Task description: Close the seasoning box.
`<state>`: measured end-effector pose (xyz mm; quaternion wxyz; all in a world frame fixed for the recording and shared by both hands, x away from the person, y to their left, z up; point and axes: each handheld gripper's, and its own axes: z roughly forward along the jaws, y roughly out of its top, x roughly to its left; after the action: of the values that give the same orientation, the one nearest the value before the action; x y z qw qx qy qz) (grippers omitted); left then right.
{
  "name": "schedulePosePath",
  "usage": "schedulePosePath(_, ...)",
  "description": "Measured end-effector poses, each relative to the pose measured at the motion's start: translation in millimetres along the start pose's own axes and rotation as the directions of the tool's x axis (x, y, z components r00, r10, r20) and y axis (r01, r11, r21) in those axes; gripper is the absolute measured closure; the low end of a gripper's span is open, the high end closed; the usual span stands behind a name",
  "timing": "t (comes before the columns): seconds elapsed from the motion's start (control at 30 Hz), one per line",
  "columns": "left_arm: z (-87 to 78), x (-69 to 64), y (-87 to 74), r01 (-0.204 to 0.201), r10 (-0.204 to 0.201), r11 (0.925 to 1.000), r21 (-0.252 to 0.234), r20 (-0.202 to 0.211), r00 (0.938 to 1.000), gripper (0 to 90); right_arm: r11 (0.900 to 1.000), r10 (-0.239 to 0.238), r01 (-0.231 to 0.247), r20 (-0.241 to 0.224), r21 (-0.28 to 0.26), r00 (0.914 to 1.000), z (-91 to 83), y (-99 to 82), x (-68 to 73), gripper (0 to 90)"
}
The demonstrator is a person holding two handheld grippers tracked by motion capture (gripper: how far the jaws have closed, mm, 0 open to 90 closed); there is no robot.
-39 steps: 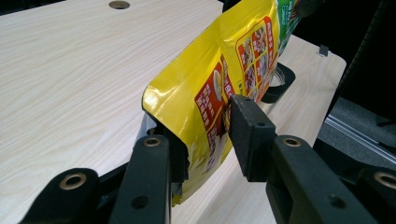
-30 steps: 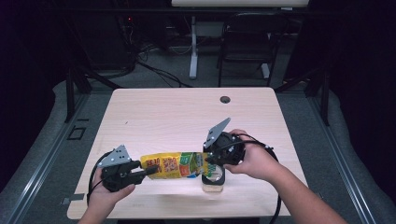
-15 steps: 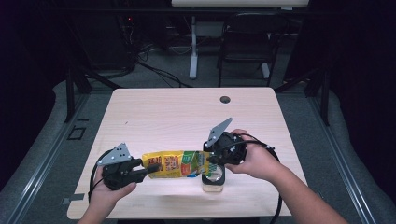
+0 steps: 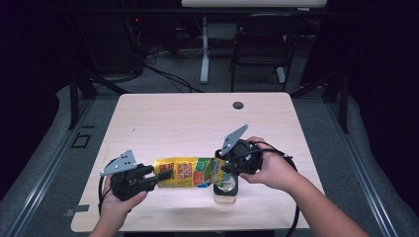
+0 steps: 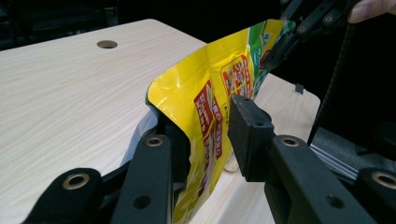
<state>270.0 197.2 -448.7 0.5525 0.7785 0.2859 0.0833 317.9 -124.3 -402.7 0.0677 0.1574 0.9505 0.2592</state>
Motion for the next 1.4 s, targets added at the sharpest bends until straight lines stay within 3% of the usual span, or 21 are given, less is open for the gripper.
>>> schedulePosePath(0.67, 3.9, -4.2, 7.8, -0.019, 0.019, 0.9991, -0.039, 0.005, 0.9998, 72.2, 0.9998, -0.012, 0.011, 0.014, 0.014, 0.9998, -2.4, -8.0, -0.8, 88.5)
schedulePosePath(1.4, 12.5, -15.8, 26.4, -0.064, 0.064, 0.9968, -0.049, 0.018, 0.9978, 72.3, 0.9993, 0.024, -0.023, 0.021, -0.028, 0.9995, -3.0, -27.1, -4.0, 88.6)
